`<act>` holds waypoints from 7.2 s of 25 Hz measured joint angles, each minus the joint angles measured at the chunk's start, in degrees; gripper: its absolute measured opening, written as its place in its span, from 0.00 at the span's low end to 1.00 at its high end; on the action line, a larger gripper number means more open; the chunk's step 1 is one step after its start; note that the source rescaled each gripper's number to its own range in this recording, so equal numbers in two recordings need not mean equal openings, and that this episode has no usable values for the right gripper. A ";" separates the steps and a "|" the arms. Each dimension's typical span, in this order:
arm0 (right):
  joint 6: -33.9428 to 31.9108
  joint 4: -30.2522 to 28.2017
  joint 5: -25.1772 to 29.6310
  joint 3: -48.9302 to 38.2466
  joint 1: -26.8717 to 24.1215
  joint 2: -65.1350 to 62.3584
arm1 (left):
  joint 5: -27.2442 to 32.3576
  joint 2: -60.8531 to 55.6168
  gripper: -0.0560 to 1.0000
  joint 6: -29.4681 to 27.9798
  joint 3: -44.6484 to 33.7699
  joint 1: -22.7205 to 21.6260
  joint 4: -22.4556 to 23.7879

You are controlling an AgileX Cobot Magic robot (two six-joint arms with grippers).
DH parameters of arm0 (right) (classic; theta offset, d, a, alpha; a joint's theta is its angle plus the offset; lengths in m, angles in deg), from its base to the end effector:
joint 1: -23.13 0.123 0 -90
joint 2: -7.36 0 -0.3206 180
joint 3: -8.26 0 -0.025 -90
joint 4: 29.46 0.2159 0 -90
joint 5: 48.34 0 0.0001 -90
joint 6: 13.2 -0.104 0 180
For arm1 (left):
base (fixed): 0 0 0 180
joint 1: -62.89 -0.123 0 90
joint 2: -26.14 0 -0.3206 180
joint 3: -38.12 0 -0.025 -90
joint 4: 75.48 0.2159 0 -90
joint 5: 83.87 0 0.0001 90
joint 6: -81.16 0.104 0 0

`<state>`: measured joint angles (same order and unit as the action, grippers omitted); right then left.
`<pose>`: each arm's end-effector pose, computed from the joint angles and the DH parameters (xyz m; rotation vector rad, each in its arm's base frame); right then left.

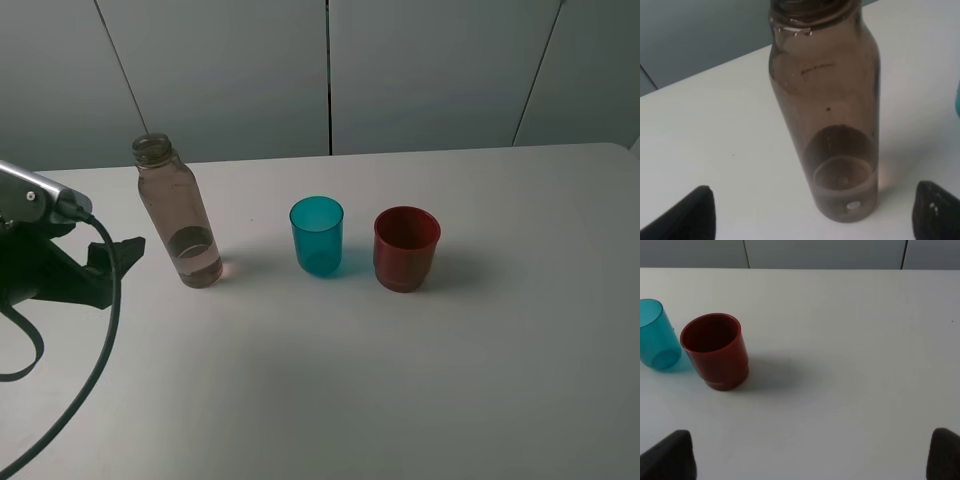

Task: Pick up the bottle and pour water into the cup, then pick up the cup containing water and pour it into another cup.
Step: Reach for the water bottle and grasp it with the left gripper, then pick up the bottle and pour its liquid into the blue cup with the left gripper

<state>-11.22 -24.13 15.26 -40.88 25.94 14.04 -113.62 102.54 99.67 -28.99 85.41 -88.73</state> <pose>-0.0639 0.0055 0.2514 -0.0946 2.0807 0.1208 0.1589 -0.0531 0.2331 0.4362 1.9463 -0.0612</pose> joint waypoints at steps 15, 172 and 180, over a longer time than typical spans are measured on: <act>0.00 0.00 -0.11 0.00 0.00 0.00 | -29.24 21.07 0.99 -7.94 0.10 0.00 6.27; 0.00 0.00 -0.11 0.00 0.00 0.00 | 33.48 42.13 0.07 15.71 55.46 4.01 69.86; 0.00 0.00 -0.11 0.00 0.00 0.00 | 33.61 42.13 0.07 16.07 58.12 4.05 70.78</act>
<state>-11.22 -24.13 15.16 -40.88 25.94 14.04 -80.01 144.68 115.74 29.13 89.46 -17.95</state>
